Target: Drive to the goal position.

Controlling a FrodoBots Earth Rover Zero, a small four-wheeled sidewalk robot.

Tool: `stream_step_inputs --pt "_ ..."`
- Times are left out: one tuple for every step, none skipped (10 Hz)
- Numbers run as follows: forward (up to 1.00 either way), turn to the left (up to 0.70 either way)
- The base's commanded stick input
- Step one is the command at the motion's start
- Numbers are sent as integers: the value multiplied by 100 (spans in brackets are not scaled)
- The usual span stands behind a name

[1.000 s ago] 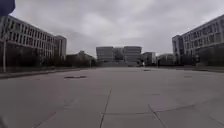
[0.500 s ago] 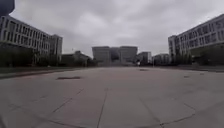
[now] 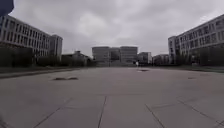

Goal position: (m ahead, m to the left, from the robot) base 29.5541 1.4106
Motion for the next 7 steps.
stream_step_inputs --pt "70 0" --pt "70 0" --pt "70 0" --pt "70 0" --pt "70 0" --pt "70 0" --pt "70 0"
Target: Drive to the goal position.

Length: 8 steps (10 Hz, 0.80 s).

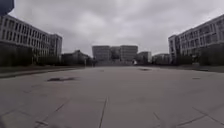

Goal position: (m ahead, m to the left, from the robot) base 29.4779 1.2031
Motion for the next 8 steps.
stream_step_inputs --pt "70 0" --pt "70 0" --pt "70 0" --pt "70 0" --pt "70 1" --pt "70 2" --pt "70 6" --pt "70 18"
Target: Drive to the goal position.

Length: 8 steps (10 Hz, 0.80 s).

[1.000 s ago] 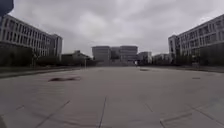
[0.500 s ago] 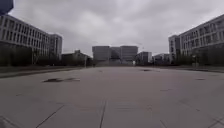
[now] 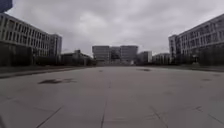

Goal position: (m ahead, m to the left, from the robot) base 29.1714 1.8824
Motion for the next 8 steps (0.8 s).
stream_step_inputs --pt "70 18" --pt "70 8" --pt "70 1" --pt "70 0" --pt "70 0" --pt "70 0" --pt "70 0" --pt "70 0"
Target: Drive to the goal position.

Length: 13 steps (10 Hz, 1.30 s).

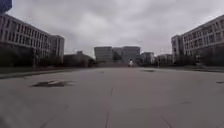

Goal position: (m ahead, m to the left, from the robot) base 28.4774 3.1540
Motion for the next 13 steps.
stream_step_inputs --pt "70 0" --pt "70 -27" --pt "70 -34" --pt "70 -27" --pt "70 -14" --pt "70 0" --pt "70 0" --pt "70 0" --pt "70 0" --pt "70 0" --pt "70 0" --pt "70 0" --pt "70 0"
